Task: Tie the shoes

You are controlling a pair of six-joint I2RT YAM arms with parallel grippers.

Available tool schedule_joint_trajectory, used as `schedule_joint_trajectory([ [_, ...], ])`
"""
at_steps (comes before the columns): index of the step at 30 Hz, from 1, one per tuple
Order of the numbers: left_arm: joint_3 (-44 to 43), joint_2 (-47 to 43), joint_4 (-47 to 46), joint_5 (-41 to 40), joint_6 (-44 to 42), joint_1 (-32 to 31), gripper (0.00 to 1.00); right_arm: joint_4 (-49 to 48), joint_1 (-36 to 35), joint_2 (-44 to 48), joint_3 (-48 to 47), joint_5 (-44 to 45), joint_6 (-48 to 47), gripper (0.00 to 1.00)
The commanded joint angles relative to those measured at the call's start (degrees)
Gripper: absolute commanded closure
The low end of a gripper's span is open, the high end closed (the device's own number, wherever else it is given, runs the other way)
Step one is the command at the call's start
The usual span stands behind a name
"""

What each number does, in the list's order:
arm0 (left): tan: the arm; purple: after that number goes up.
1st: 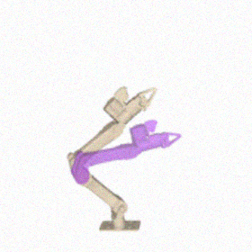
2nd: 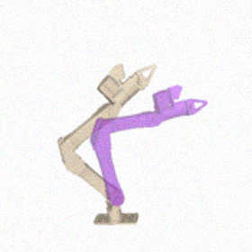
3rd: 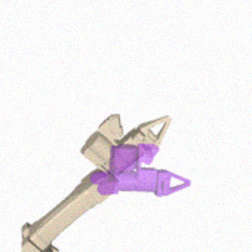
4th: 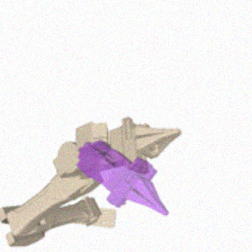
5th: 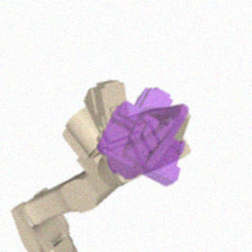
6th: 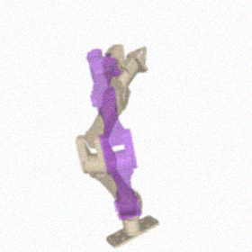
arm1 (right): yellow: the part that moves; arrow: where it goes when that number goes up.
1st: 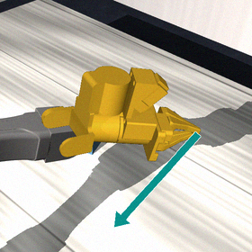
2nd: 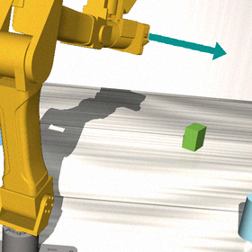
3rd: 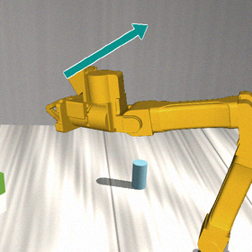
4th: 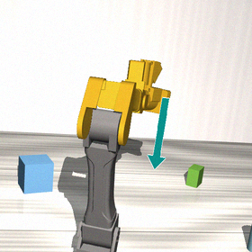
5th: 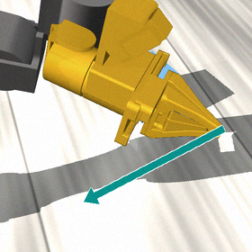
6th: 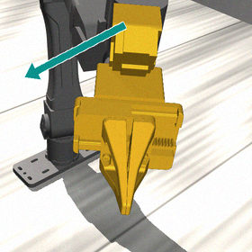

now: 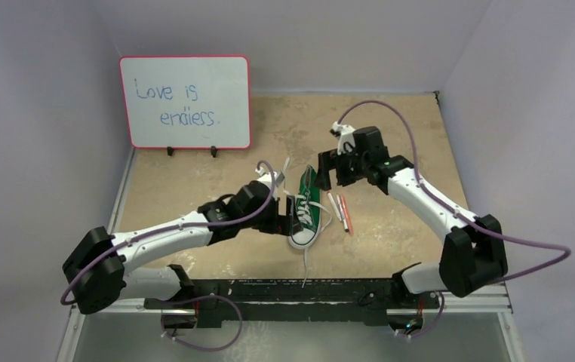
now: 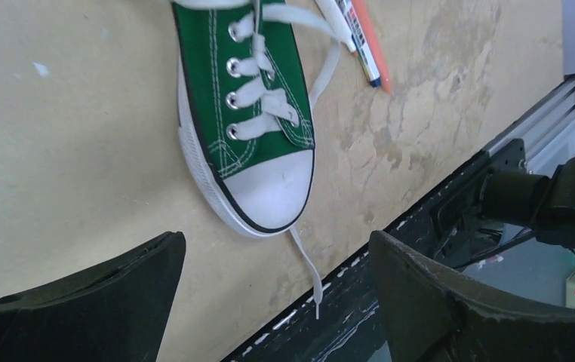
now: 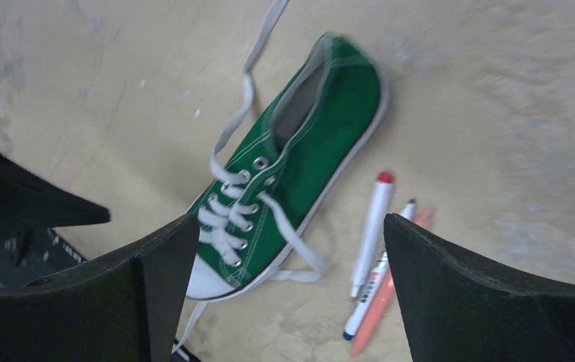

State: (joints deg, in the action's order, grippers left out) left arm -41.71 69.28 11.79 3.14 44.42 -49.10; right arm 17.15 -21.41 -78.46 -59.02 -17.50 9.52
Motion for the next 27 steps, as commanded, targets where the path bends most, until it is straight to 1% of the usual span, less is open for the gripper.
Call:
schedule_joint_trajectory([
  [1,2.99,2.73,-10.64,-5.63,6.32,-6.26,0.11,-2.13,-3.31,-1.83,4.32,-6.32,0.18,0.08],
  [3,4.48,3.24,-12.66,-6.63,7.58,-7.32,0.13,-6.09,-3.82,-2.05,7.68,-7.58,2.44,0.13],
  [6,5.38,1.99,-11.92,-9.90,8.13,-7.70,0.12,-9.04,-4.12,-2.86,11.39,-9.63,4.90,0.20],
  [9,5.35,-0.82,-8.26,-13.13,7.43,-7.36,0.10,-11.56,-4.46,-2.57,15.72,-10.78,6.73,0.21],
  [11,5.75,-3.17,-6.34,-13.54,7.16,-5.12,0.08,-13.44,-5.65,-2.31,18.47,-11.84,8.10,0.21],
  [13,6.96,-5.98,-4.97,-11.96,7.13,-0.80,0.07,-16.23,-7.30,-2.01,21.40,-12.54,10.34,0.21],
  [15,7.85,-8.76,-2.99,-10.04,6.50,3.71,0.06,-21.86,-9.24,-1.80,24.04,-14.29,13.79,0.21],
  [17,7.29,-11.24,0.28,-10.94,5.48,6.28,0.04,-29.35,-11.93,-2.72,26.17,-14.68,18.34,0.22],
  [19,6.48,-13.02,3.48,-12.91,5.00,7.52,0.03,-36.63,-15.98,-5.29,26.32,-13.82,22.81,0.23],
  [22,6.16,-15.87,7.29,-16.93,6.14,8.21,0.03,-47.35,-20.99,-10.07,23.86,-10.12,29.74,0.23],
  [25,6.93,-19.26,10.53,-21.13,8.22,8.25,0.02,-56.77,-24.03,-15.14,20.78,-6.98,35.73,0.22],
  [27,7.43,-21.28,12.80,-23.30,9.85,8.32,0.01,-56.82,-23.96,-14.52,20.83,-7.45,37.57,0.21],
])
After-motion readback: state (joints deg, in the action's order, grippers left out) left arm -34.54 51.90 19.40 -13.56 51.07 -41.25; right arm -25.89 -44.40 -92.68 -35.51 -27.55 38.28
